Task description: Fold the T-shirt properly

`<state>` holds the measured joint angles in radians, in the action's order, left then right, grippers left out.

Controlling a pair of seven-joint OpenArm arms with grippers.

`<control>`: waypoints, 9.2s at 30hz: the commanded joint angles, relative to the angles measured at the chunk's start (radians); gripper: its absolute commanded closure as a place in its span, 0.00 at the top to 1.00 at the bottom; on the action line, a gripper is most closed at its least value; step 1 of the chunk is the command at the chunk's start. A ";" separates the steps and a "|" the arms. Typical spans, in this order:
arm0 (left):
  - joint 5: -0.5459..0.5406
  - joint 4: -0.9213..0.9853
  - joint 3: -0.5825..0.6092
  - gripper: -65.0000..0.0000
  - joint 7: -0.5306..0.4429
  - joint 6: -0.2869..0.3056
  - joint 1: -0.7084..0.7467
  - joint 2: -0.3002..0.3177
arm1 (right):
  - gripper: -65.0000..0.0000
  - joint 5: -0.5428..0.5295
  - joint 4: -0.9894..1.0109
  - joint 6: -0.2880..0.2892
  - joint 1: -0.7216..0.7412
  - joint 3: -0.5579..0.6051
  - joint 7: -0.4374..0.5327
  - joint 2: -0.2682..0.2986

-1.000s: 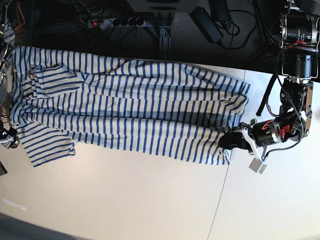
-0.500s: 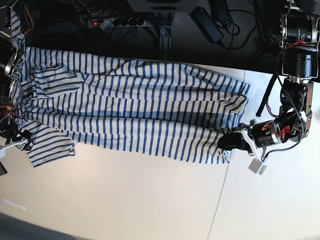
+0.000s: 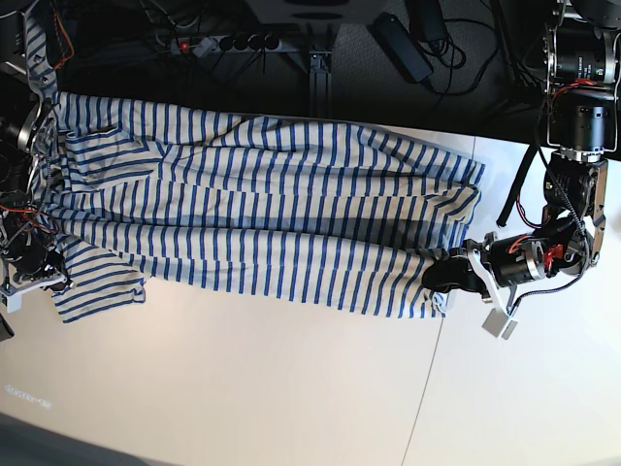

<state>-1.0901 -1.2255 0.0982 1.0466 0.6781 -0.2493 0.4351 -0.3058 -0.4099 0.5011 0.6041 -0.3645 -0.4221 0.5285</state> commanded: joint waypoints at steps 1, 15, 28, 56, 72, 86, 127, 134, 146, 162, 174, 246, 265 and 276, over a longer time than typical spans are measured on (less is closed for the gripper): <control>-0.021 -0.020 -0.007 0.00 -0.026 0.020 -0.025 0.011 | 0.00 0.015 -0.015 0.076 0.013 0.000 -0.029 0.011; -0.050 -0.291 -0.007 0.00 0.027 0.020 0.108 0.039 | 0.00 -0.303 -0.496 0.098 -0.261 0.000 -0.267 0.090; 0.007 -0.372 -0.007 0.00 0.019 0.020 0.172 0.090 | 0.00 -0.391 -0.968 0.098 -0.674 -0.076 -0.304 0.189; -0.019 -0.372 -0.007 0.44 -0.008 0.020 0.267 0.175 | 0.62 -0.462 -1.081 0.093 -0.950 -0.258 -0.344 0.125; -0.036 -0.421 -0.293 0.44 -0.055 0.020 0.272 0.148 | 0.60 -0.523 -1.232 0.090 -0.915 -0.430 -0.354 0.101; 0.057 -0.421 -0.174 0.62 -0.098 0.020 0.341 0.081 | 0.00 -0.335 -1.190 0.090 -0.912 -0.205 -0.245 -0.032; 0.440 -0.245 -0.070 0.21 -0.332 0.006 0.311 -0.044 | 0.00 -0.251 -0.936 0.090 -0.791 -0.085 -0.207 -0.033; 0.383 -0.252 -0.087 0.54 -0.324 0.006 0.307 -0.033 | 0.00 -0.251 -0.936 0.090 -0.790 -0.085 -0.206 -0.033; 0.389 -0.390 -0.192 0.70 -0.252 -0.043 0.306 -0.002 | 0.00 -0.248 -0.929 0.090 -0.790 -0.085 -0.207 -0.033; 0.336 -0.237 -0.188 0.71 -0.215 -0.069 0.306 -0.003 | 0.00 -0.248 -0.929 0.090 -0.790 -0.085 -0.207 -0.033; 0.232 -0.166 -0.175 0.71 -0.109 -0.068 0.308 -0.027 | 0.00 -0.253 -0.929 0.090 -0.790 -0.085 -0.207 -0.033; 0.427 -0.185 -0.145 0.00 -0.206 -0.064 0.045 0.077 | 0.00 -0.356 -1.184 0.090 -0.790 -0.120 -0.216 -0.031; 0.608 -0.651 0.226 0.00 -0.128 -0.130 0.233 -0.158 | 0.00 -0.334 -1.183 0.090 -0.790 -0.120 -0.214 -0.033; 0.729 -0.607 0.372 0.00 -0.141 -0.159 0.250 -0.362 | 0.00 -0.334 -1.183 0.090 -0.790 -0.120 -0.215 -0.033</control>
<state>-0.3470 -1.8183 0.4721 0.9337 0.5274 0.0143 0.0776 -0.6281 -1.5780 0.5209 -0.1940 -0.4732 -0.6586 0.4759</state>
